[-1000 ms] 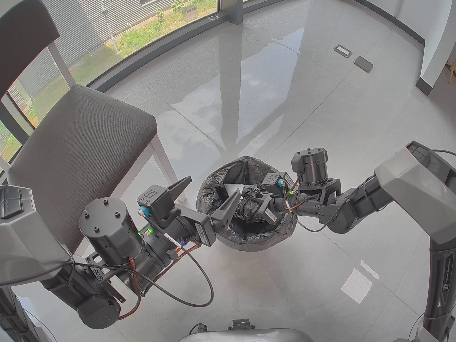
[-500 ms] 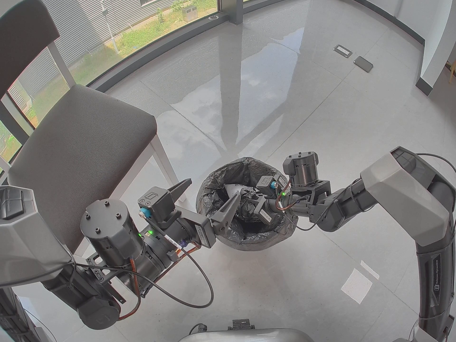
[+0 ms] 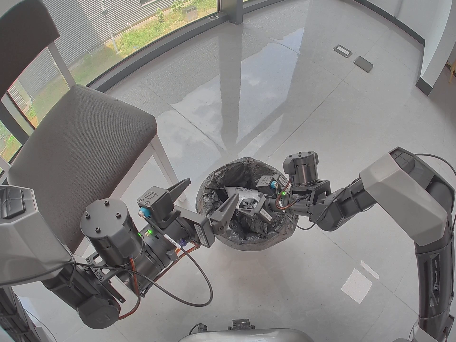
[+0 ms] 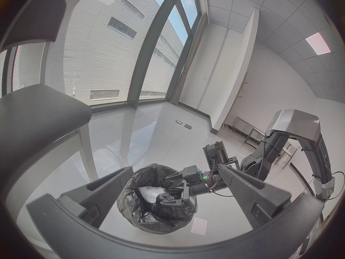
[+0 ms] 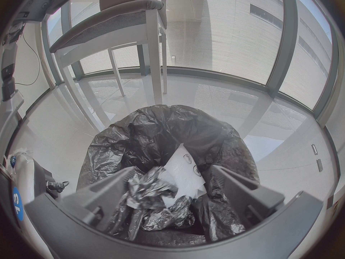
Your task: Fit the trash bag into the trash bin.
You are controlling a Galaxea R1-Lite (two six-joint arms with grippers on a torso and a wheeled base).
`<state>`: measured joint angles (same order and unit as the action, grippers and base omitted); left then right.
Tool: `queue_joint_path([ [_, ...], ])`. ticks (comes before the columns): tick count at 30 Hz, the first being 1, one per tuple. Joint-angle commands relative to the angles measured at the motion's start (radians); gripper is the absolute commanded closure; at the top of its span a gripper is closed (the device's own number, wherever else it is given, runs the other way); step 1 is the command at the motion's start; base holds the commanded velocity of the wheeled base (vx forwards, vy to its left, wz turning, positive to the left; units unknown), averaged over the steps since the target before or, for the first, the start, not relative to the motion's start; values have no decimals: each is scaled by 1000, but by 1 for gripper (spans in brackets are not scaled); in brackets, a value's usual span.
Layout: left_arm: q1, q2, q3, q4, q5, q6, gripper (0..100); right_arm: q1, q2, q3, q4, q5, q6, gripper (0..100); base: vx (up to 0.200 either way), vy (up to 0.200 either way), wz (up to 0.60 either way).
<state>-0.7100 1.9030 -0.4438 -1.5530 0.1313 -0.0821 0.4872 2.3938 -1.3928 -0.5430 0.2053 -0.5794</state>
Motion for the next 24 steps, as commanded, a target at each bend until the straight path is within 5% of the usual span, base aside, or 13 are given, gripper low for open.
queue_joint_path([
  [1,1,2,-1,-18,1,-1,0,4,-27,0,-5,0,-2,0,0,0,0],
  [10,24,2,-10,-16,4,15,0,-4,-163,26,-37,-4,10,0,0,0,0],
  [17,93,-2,-21,-13,-7,53,0,-32,-516,195,-149,-155,199,0,0,0,0],
  [24,165,-91,-64,5,-2,177,0,-104,-821,339,-130,-288,260,0,0,0,0],
])
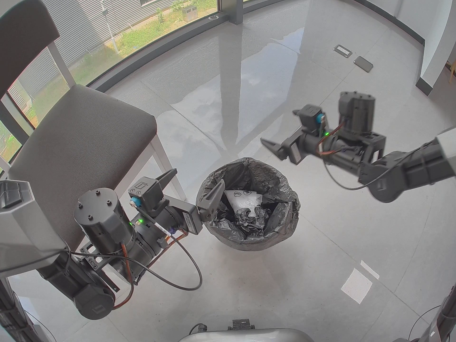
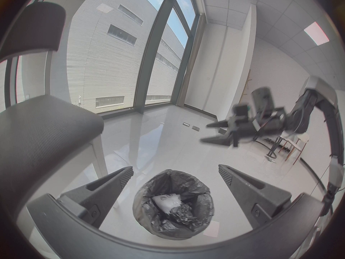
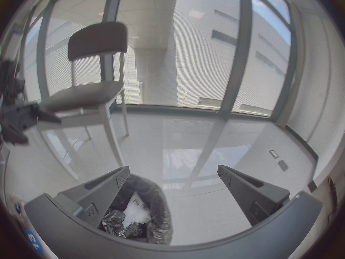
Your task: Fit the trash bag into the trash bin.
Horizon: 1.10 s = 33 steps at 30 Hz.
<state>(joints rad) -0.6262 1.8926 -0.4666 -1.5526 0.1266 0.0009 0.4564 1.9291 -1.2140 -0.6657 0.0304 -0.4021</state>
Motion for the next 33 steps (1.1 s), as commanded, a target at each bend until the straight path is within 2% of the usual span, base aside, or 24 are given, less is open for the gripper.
queue_joint_path([
  [1,95,-104,-44,14,5,102,0,-97,-394,185,-8,-116,98,0,0,0,0],
  [4,135,-164,-44,51,5,111,0,-151,-484,245,-5,-116,134,0,0,0,0],
  [8,235,-291,-50,123,2,108,0,-252,-656,378,-5,-115,154,0,0,0,0],
  [14,356,-457,-40,200,-2,97,0,-324,-843,545,-5,-112,154,0,0,0,0],
  [15,384,-520,-26,247,-1,91,0,-343,-895,590,-3,-106,155,0,0,0,0],
  [18,408,-673,25,367,4,87,0,-354,-992,682,-2,-99,190,0,0,0,0],
  [19,408,-673,25,367,4,87,0,-354,-992,682,-2,-99,190,0,0,0,0],
  [22,411,-945,68,635,8,82,0,-354,-1158,840,0,-50,226,0,0,0,0],
  [24,411,-955,68,648,7,80,0,-354,-1165,844,2,-47,226,0,0,0,0],
  [25,418,-1141,66,864,7,47,0,-363,-1276,921,51,-12,229,0,0,0,0],
  [29,522,-1382,48,1134,-2,-22,0,-401,-1446,970,187,3,293,0,0,0,0],
  [30,531,-1399,45,1149,-4,-30,0,-406,-1458,973,198,6,299,0,0,0,0],
  [31,579,-1503,32,1246,-8,-65,0,-424,-1533,987,255,29,335,0,0,0,0],
  [32,588,-1527,28,1273,-10,-73,0,-429,-1552,989,268,39,341,0,0,0,0],
  [33,614,-1613,8,1370,-18,-90,0,-450,-1613,992,310,74,359,0,0,0,0],
])
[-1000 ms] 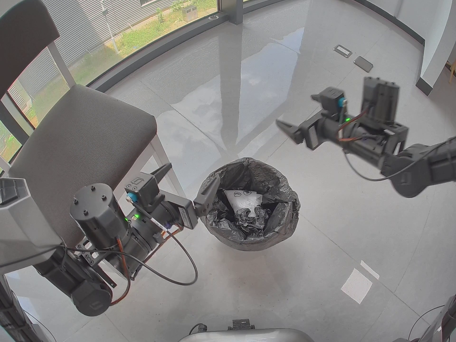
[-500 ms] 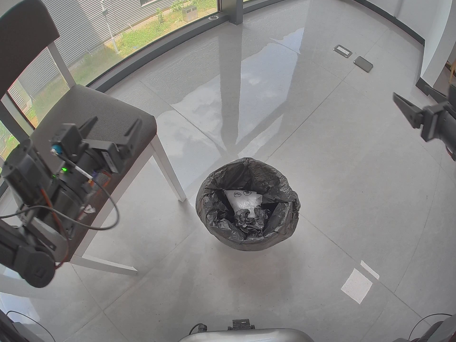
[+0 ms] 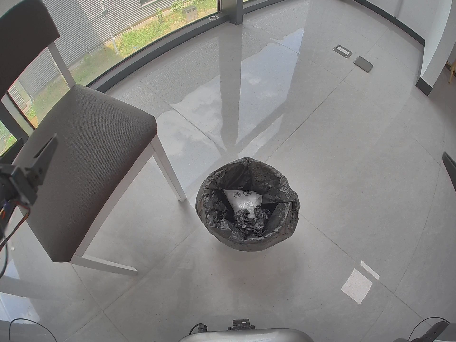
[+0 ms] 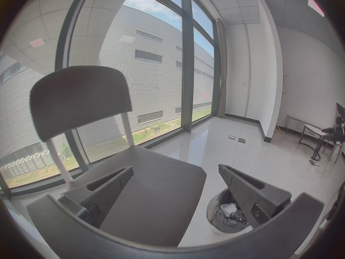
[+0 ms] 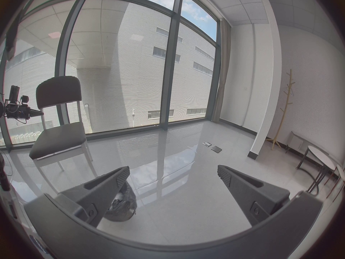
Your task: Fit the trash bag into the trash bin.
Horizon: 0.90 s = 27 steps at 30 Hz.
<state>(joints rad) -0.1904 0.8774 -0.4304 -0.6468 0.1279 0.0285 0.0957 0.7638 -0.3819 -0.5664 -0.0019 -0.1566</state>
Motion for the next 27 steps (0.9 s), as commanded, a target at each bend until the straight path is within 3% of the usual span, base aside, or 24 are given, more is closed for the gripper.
queue_joint_path([
  [1,192,-638,-41,518,-24,-125,0,-102,-479,159,235,125,124,0,0,0,0],
  [3,215,-712,-65,627,-34,-147,0,-129,-538,158,295,160,155,0,0,0,0],
  [4,221,-801,-100,763,-57,-173,0,-154,-620,149,382,200,192,0,0,0,0],
  [5,221,-807,-103,776,-59,-174,0,-154,-627,147,392,203,193,0,0,0,0],
  [6,209,-859,-134,889,-53,-185,0,-136,-704,133,493,223,201,0,0,0,0],
  [8,193,-877,-163,954,-28,-205,0,-96,-758,115,586,223,201,0,0,0,0],
  [13,192,-877,-197,990,-1,-234,0,-93,-764,136,648,224,210,0,0,0,0],
  [17,192,-877,-163,1032,-2,-216,0,-94,-764,245,600,209,190,0,0,0,0],
  [19,192,-877,-94,1053,3,-208,0,-94,-764,382,467,194,170,0,0,0,0],
  [27,192,-877,110,954,-10,-191,0,-94,-764,382,493,200,180,0,0,0,0],
])
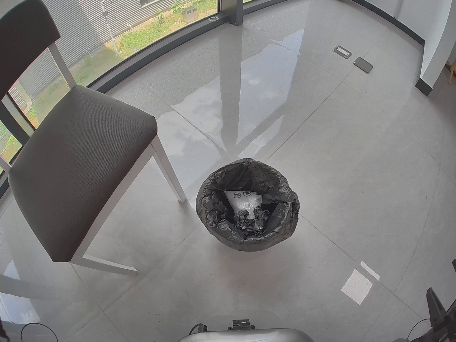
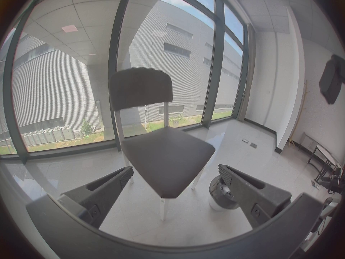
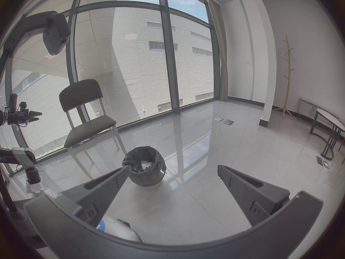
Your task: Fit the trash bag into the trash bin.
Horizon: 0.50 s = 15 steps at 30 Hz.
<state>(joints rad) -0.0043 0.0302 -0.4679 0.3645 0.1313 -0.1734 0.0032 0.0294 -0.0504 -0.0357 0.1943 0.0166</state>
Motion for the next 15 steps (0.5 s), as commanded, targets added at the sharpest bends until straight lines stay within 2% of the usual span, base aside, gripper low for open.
queue_joint_path([
  [1,6,-30,163,-70,-18,14,0,-2,-29,50,-38,4,8,0,0,0,0],
  [5,6,-30,430,-401,-71,169,0,-2,-29,50,-38,-18,11,0,0,0,0],
  [7,6,-30,468,-460,-79,198,0,-2,-29,50,-36,-38,13,0,0,0,0],
  [11,6,-30,468,-369,-131,193,0,-2,-29,50,-38,-98,0,0,0,0,0],
  [15,6,-30,466,-364,-144,189,0,-2,-29,49,-30,-90,-12,0,0,0,0],
])
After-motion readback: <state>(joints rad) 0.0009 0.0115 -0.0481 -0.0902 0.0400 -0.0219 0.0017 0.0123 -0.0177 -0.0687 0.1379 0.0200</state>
